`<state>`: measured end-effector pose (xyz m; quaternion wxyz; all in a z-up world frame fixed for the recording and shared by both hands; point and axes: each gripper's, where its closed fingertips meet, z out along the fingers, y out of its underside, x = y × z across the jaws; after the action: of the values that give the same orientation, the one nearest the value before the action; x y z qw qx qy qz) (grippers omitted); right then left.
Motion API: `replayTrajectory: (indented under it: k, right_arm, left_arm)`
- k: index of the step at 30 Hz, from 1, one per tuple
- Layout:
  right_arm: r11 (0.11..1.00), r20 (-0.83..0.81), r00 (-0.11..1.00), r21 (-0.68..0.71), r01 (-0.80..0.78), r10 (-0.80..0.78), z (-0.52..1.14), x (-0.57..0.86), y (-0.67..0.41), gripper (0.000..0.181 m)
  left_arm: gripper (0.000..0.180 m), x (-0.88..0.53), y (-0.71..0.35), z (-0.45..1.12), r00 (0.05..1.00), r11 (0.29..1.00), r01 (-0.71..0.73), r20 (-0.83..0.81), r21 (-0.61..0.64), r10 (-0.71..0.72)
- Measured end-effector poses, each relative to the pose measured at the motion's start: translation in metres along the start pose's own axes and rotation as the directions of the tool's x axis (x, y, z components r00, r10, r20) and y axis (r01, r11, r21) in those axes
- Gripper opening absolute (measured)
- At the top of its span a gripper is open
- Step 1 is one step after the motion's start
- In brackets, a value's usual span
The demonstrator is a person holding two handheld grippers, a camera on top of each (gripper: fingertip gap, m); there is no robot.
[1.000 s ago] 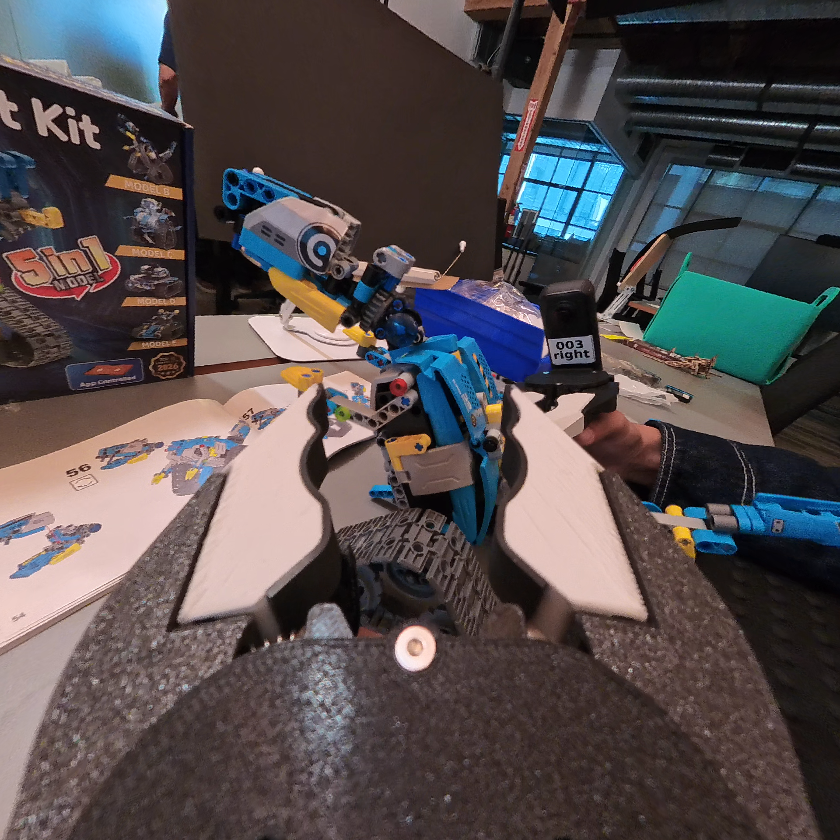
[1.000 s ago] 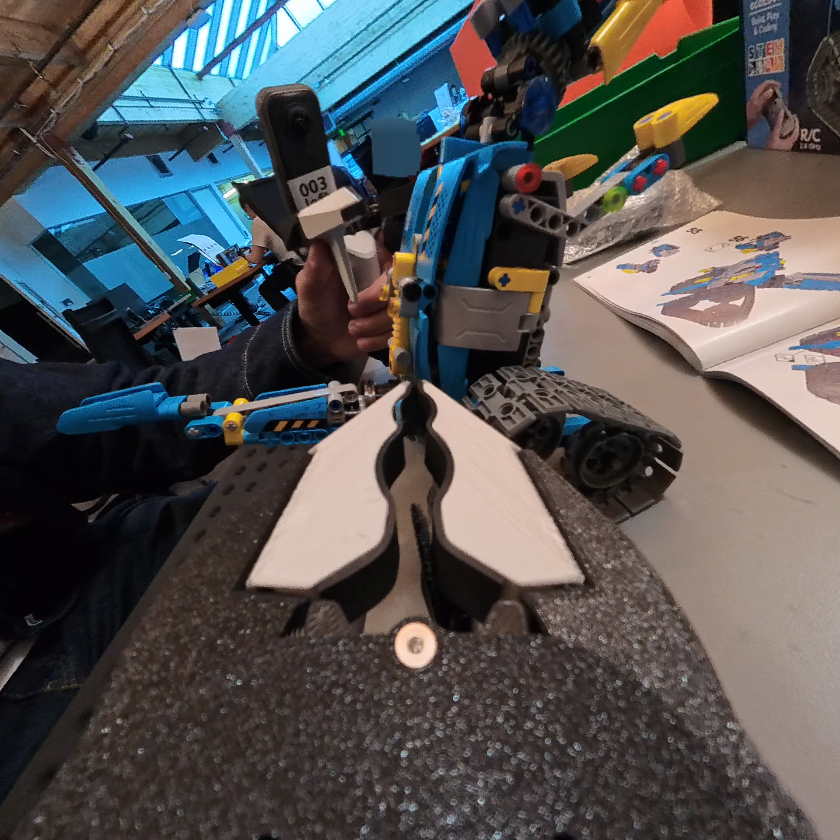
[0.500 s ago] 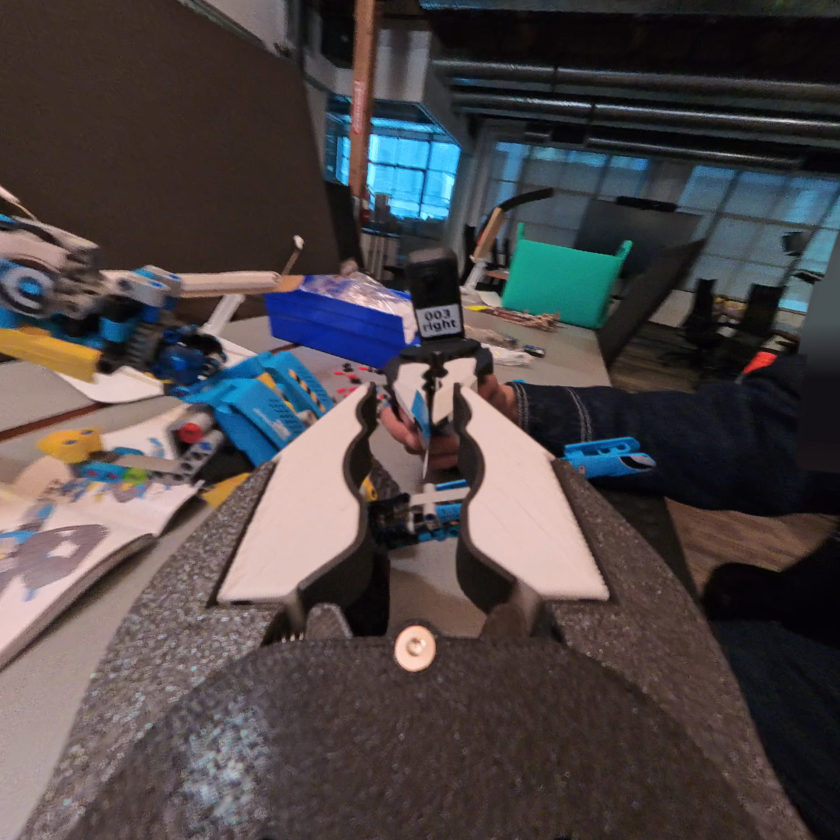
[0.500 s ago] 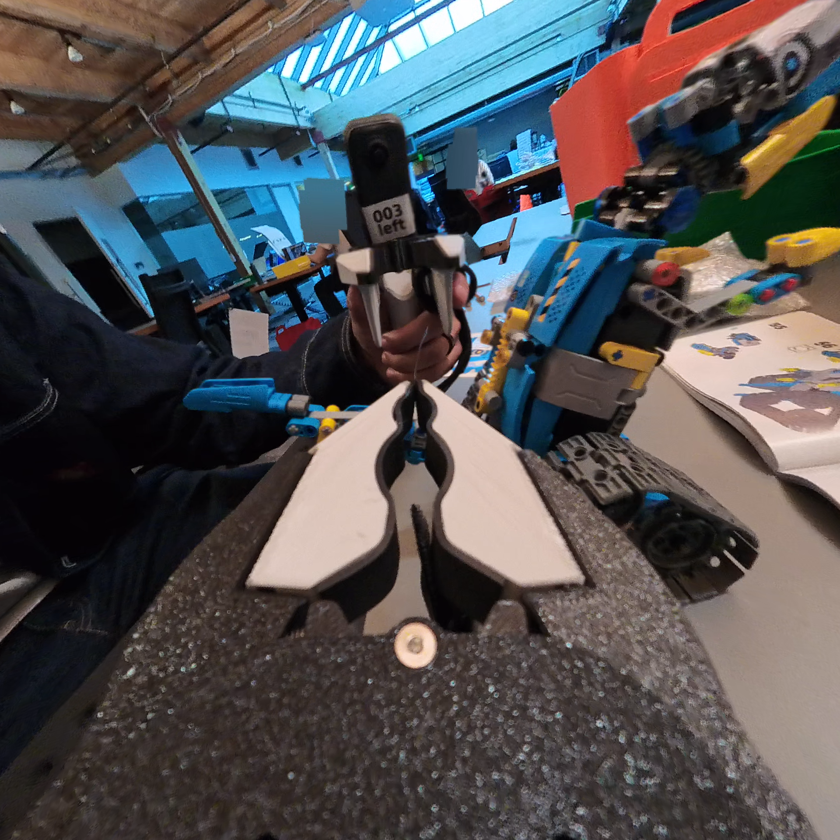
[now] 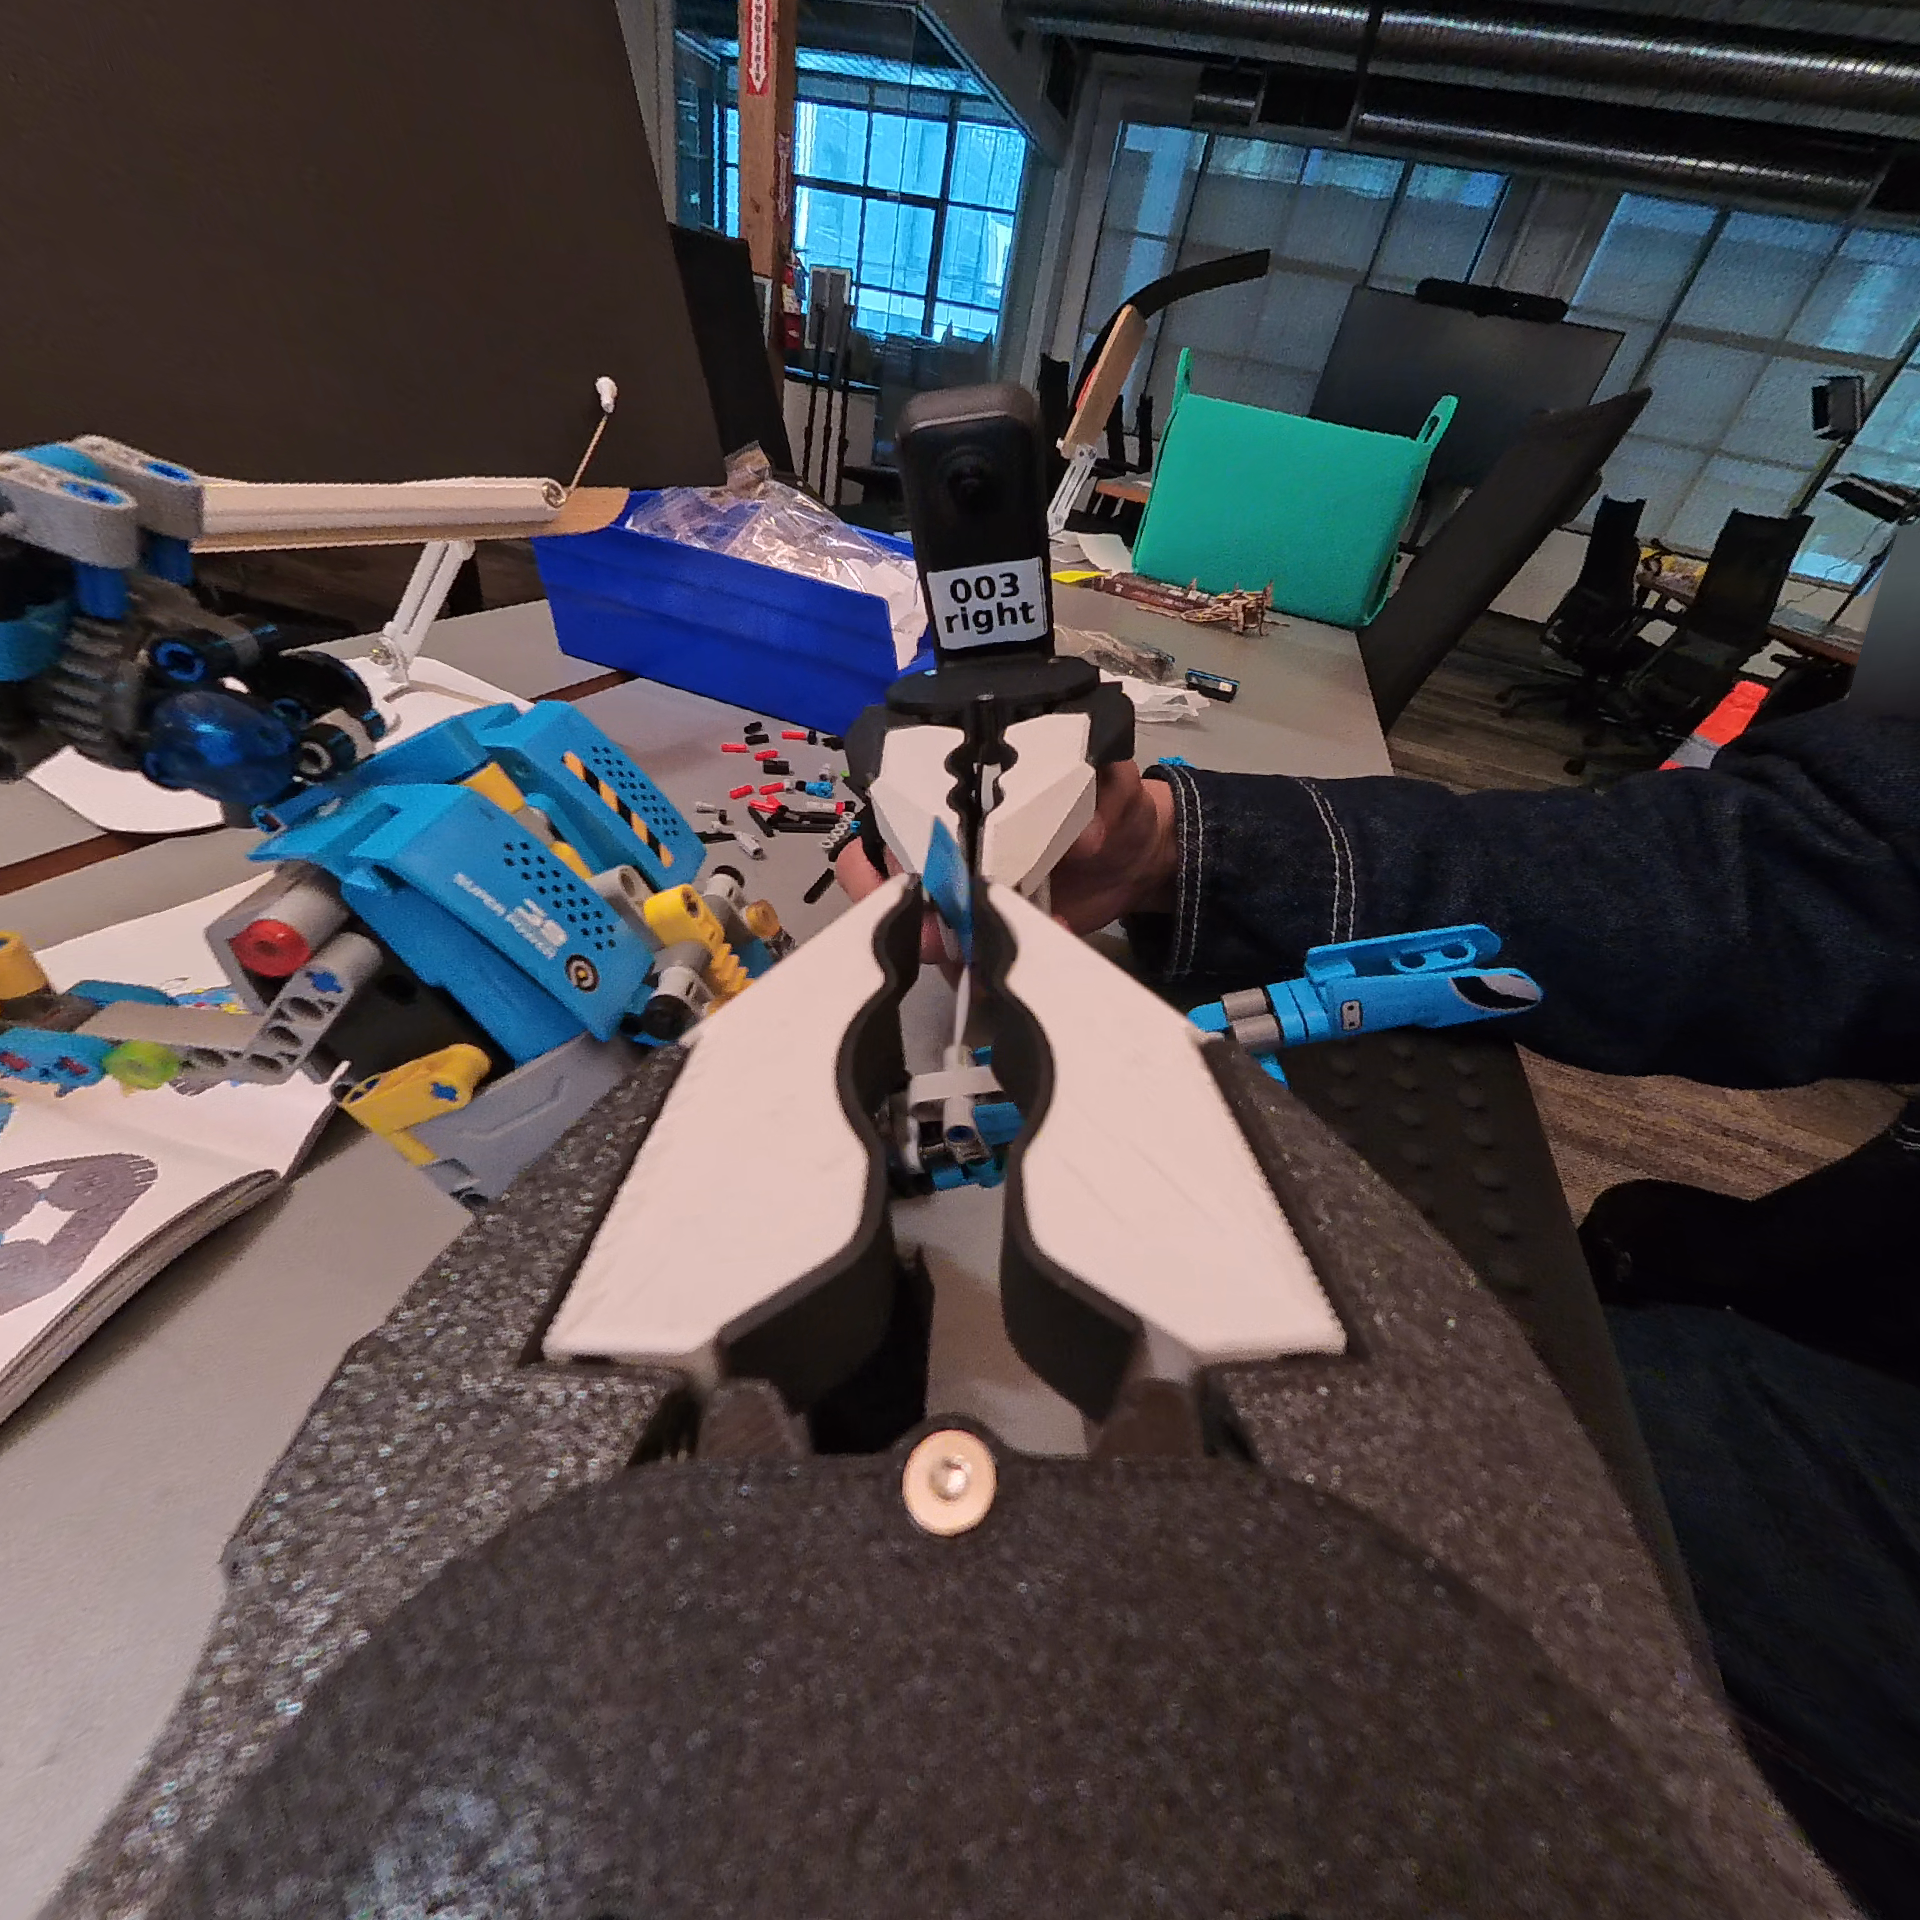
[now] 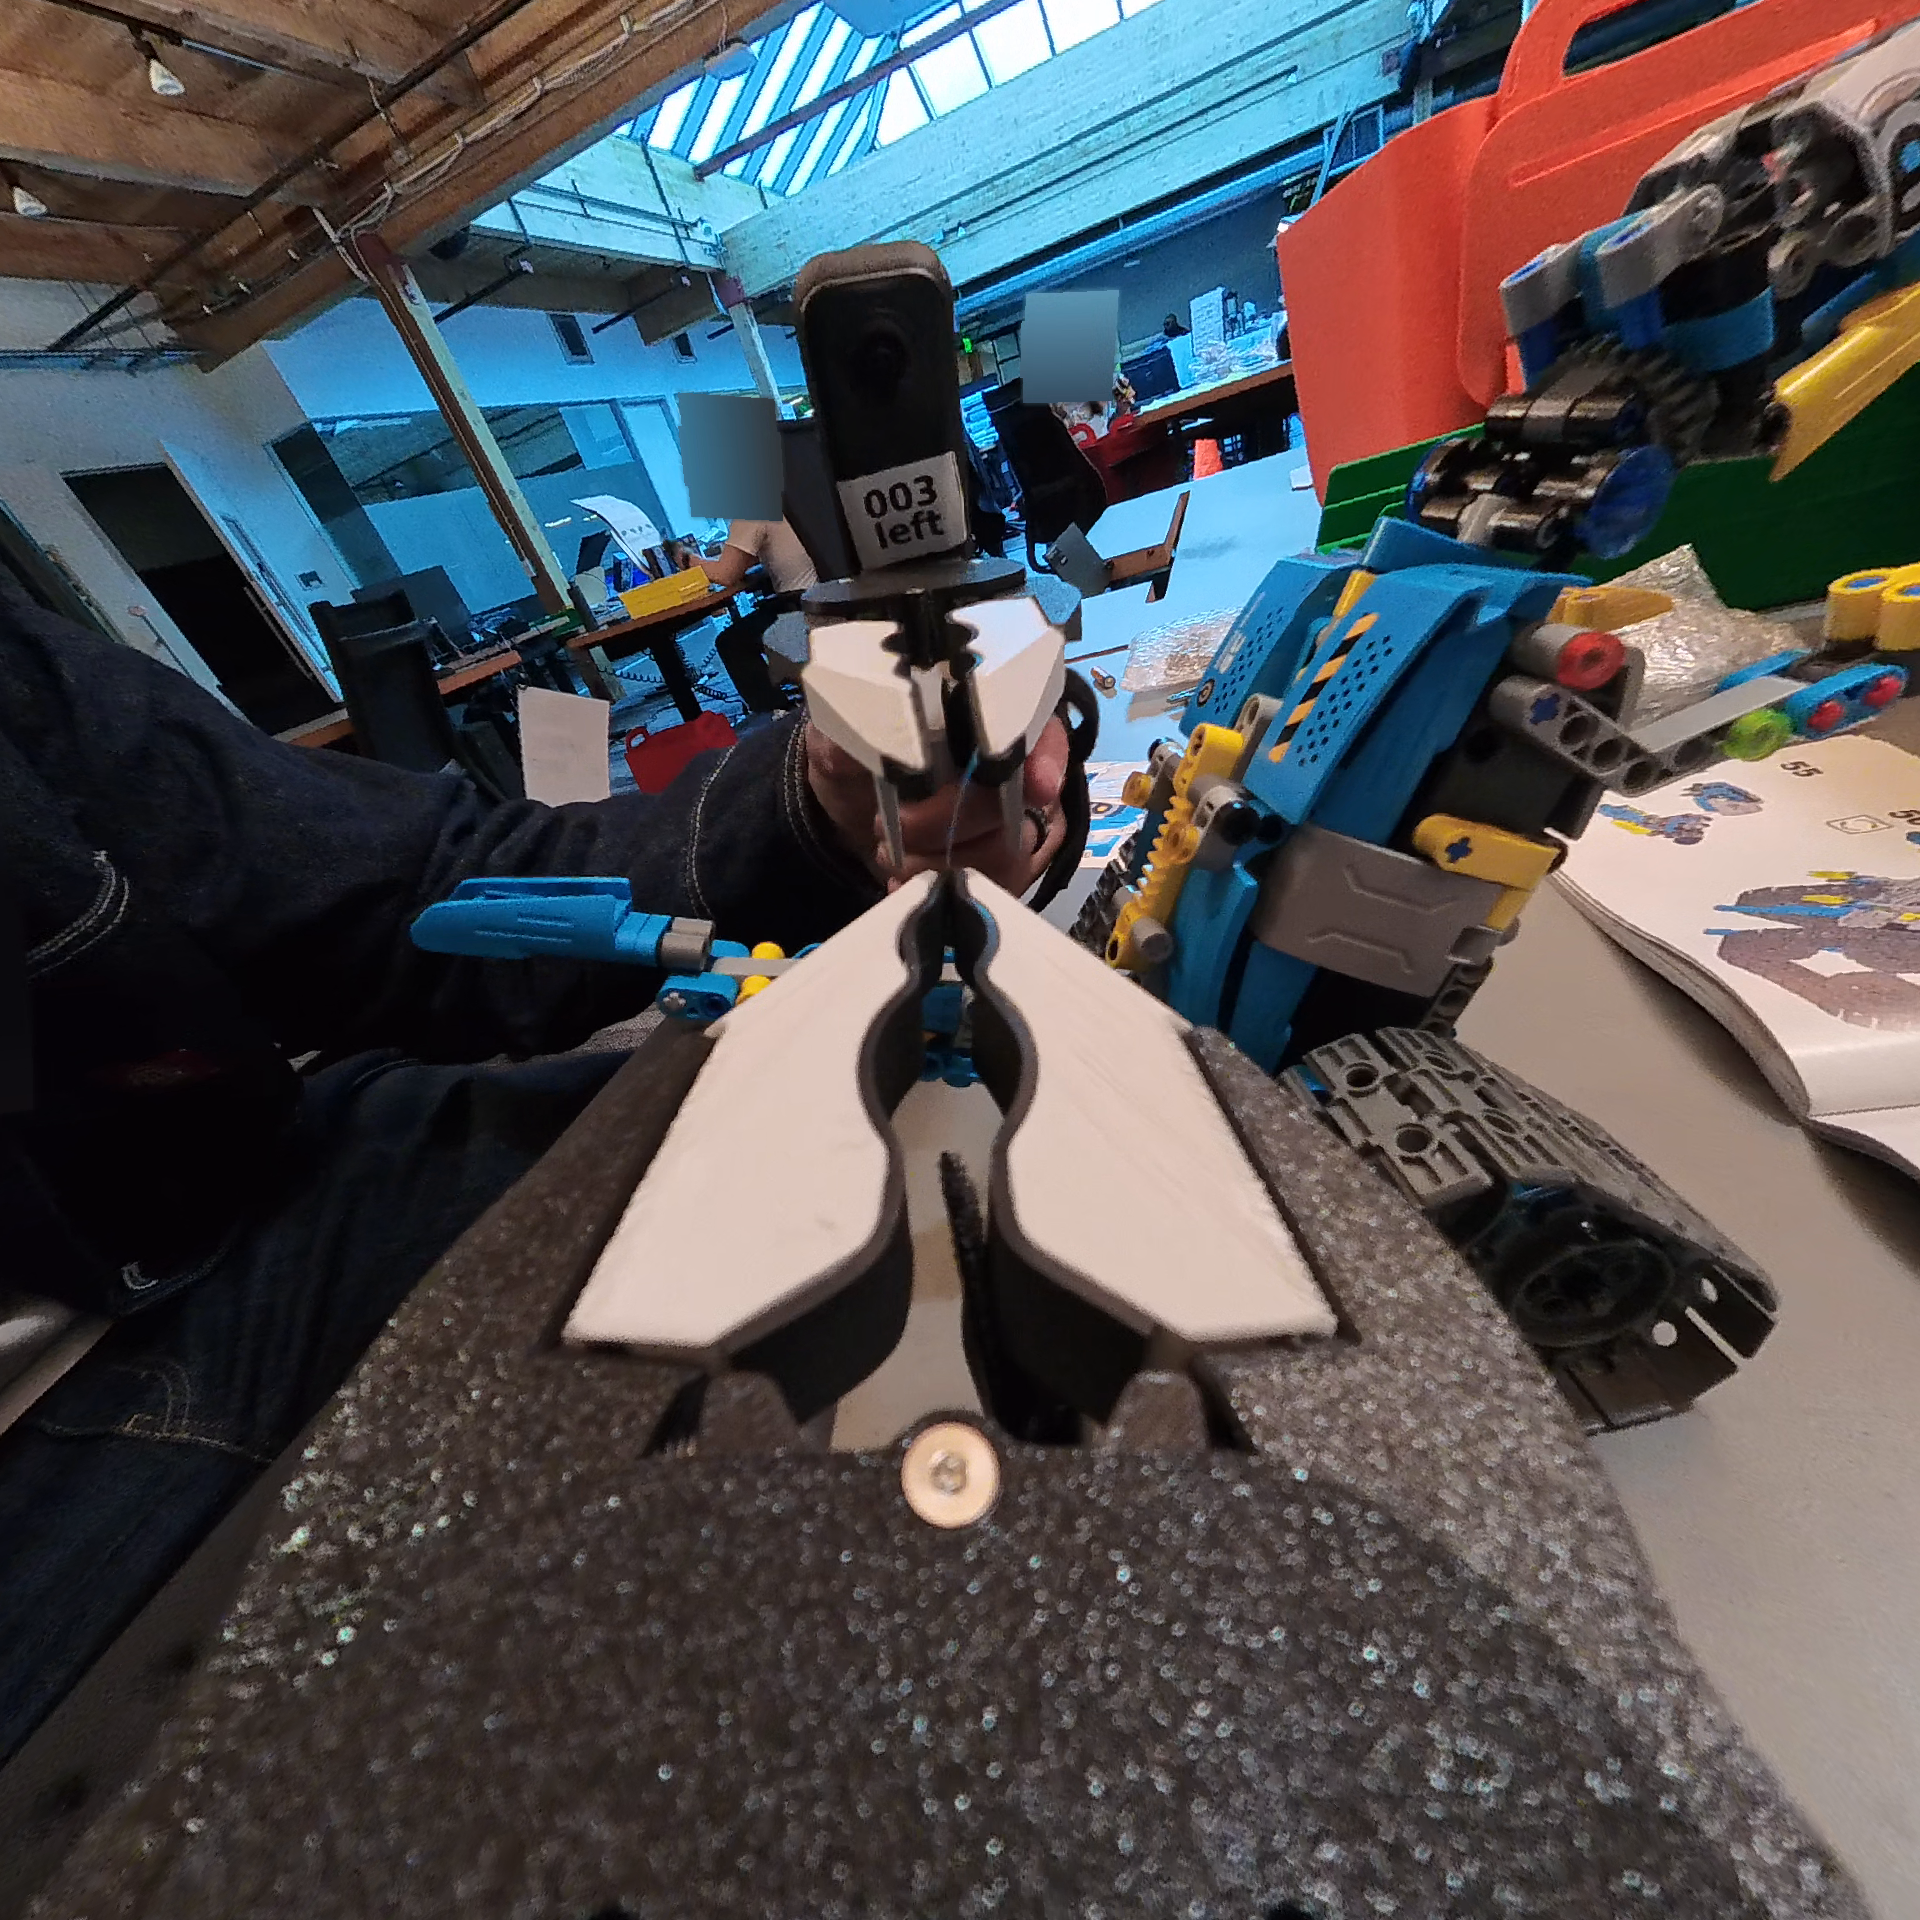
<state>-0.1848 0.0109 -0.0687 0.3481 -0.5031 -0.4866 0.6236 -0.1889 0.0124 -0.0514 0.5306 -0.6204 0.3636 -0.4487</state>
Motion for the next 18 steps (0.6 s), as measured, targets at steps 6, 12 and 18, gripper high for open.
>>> replayTrajectory:
  k: [6,12,18]
  right_arm:
    - [1.000,-0.005,1.000,-0.001,0.001,-0.001,0.000,0.000,-0.001,0.000]
    - [1.000,-0.044,0.999,-0.008,-0.002,0.002,-0.001,0.006,0.001,0.009]
    - [1.000,-0.054,0.999,-0.013,-0.006,0.005,0.000,0.008,0.002,0.011]
  left_arm:
    - [0.000,-0.001,-0.002,-0.001,1.000,1.000,-0.022,0.010,0.017,0.022]
    - [0.000,-0.003,-0.005,-0.003,0.998,0.998,-0.047,0.033,0.033,0.046]
    - [0.000,-0.005,-0.014,-0.009,1.000,0.996,-0.008,0.022,0.084,0.006]
